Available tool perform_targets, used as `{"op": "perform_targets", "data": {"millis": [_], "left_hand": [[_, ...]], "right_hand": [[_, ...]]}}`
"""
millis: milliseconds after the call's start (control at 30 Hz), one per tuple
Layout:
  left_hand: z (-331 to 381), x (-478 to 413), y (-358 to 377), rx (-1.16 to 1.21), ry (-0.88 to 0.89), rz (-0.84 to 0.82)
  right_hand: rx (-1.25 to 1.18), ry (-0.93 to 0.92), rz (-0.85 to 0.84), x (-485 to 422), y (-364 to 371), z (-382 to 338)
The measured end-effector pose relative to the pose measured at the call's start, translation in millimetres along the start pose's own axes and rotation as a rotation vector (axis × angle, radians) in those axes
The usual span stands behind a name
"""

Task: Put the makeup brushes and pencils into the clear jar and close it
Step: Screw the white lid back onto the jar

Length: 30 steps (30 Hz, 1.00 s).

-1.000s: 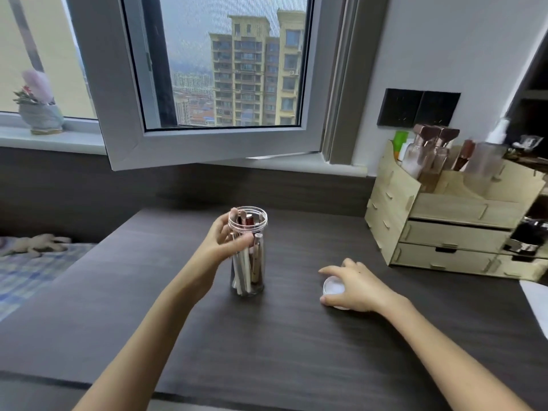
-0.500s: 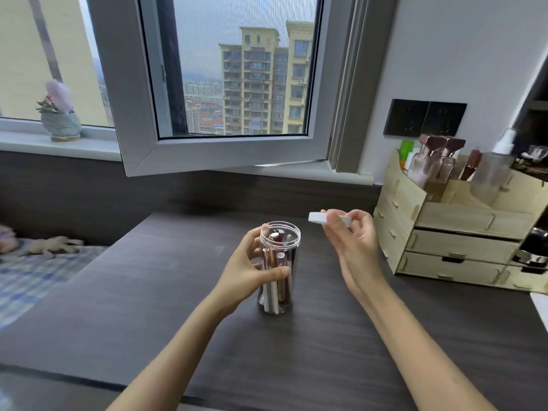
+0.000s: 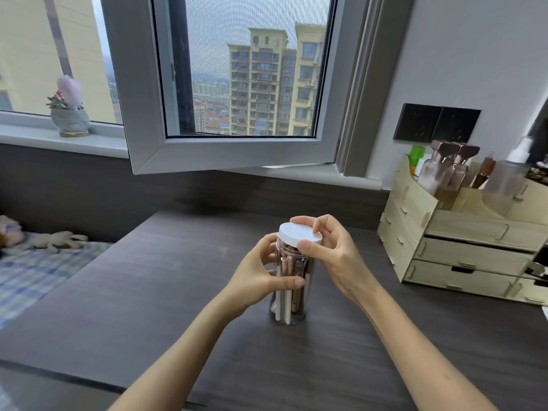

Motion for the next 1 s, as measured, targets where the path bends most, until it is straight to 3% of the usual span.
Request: {"op": "perform_targets", "data": {"millis": [133,300,467,733,833,933,1000], "left_hand": [[1.0,1.0,0.7,0.004,0.004,0.002],[0.5,0.0,-0.3,-0.005,0.004,-0.001],[-0.8,-0.1,0.1,-0.002,0.007,-0.011],[1.0,-0.2,-1.4,-0.006,0.006,-0.008],[1.1,0.2,-0.4,-0.014,0.012,-0.007],[-0.5,0.9,1.6,0.015,0.015,-0.003],[0.4,1.6,1.0,-0.01,0.019,0.014]], "right_hand": [[-0.052,-0.034,0.033,-9.7,-2.6,-10.9],[0.244,-0.024,-0.102,-8.4,7.5,-5.9],[0.184,-0.023,-0.075,1.5,-3.6,-4.5],[0.367,0.008,-0.133,-0.9,2.2,-4.5],[0.628,0.003,-0.063,1.0,4.9,-13.9],[1.26,-0.155,-0.01,4.0,19.0,-39.9],[1.386,-0.165,-0.051,2.8,23.4,-50.9]]}}
Point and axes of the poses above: each hand's wrist, its own x-axis away from the middle knuckle, its own y-axis out of the palm, z = x × y, the point moved 9 cm from there along -x, towards the middle knuckle, and after that the axes turned 10 degrees about -y, right-handed, at the moved point
